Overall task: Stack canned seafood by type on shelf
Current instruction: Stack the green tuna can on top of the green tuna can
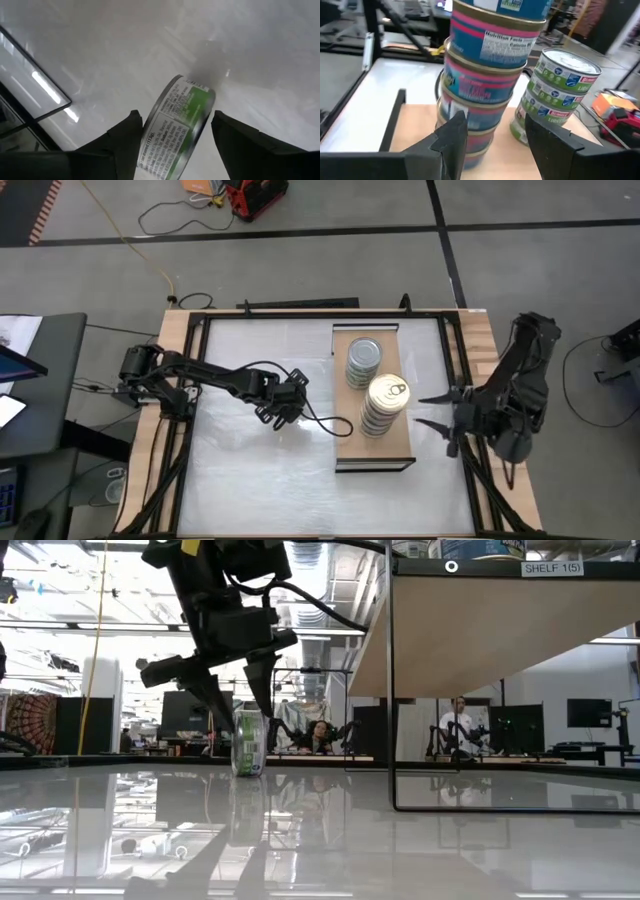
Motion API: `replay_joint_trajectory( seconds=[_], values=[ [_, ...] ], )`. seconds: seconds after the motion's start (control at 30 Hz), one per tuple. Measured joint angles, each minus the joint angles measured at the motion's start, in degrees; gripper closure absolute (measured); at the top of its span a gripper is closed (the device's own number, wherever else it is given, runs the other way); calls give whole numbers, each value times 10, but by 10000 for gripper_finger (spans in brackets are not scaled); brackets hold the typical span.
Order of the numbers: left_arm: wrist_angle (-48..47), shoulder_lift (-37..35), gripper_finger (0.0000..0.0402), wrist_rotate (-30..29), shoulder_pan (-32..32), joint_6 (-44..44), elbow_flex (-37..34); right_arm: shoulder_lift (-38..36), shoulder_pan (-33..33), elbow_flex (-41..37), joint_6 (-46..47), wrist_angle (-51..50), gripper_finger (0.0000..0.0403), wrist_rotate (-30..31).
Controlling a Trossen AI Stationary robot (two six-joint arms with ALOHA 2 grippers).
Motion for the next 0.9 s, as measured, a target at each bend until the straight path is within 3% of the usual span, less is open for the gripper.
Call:
replay_joint_trajectory(
  seconds=[0.2,0.5,0.73,0.8,0.9],
  values=[
    [-1,0,202,-3,-1,-1,0,-42,34,0,65,-70,177,0],
    [-49,0,238,7,-6,-35,-1,-40,35,0,86,-74,177,3],
    [-81,0,219,-84,-42,-136,23,-37,35,0,87,-67,177,4],
    [-111,0,214,-70,-51,-185,46,-37,35,0,86,-64,177,5],
    [-167,0,213,6,-51,-279,90,-37,35,0,87,-63,177,5]
  ],
)
